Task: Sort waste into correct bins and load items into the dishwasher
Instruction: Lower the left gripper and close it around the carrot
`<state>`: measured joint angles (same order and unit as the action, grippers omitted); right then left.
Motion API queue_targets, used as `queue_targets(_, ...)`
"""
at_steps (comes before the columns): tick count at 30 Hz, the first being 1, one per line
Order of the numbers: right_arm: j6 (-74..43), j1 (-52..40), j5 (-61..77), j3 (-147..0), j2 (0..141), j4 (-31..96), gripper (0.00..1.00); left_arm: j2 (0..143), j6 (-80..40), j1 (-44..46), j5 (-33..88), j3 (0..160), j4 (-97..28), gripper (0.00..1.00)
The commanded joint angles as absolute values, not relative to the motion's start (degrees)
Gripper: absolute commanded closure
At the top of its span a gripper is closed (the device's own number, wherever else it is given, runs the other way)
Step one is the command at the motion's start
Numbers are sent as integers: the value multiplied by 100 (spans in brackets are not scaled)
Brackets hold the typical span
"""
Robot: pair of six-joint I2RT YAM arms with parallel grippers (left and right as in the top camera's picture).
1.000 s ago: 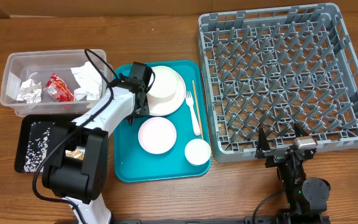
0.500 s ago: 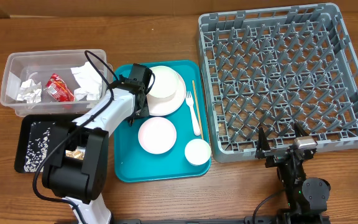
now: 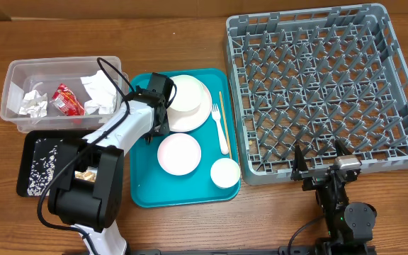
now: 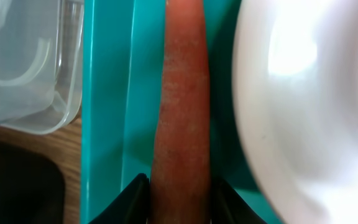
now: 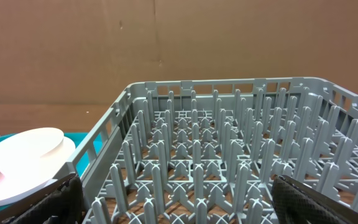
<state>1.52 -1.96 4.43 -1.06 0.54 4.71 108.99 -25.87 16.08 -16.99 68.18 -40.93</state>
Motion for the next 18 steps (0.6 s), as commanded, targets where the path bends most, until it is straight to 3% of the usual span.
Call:
queue_targets(1, 174, -180, 410, -45, 25, 443, 0, 10938, -2418, 1566, -1802, 6825, -4287, 96)
queue_targets(18, 174, -180, 410, -45, 25, 443, 0, 9931, -2421, 1579, -1271, 7566, -5164, 96)
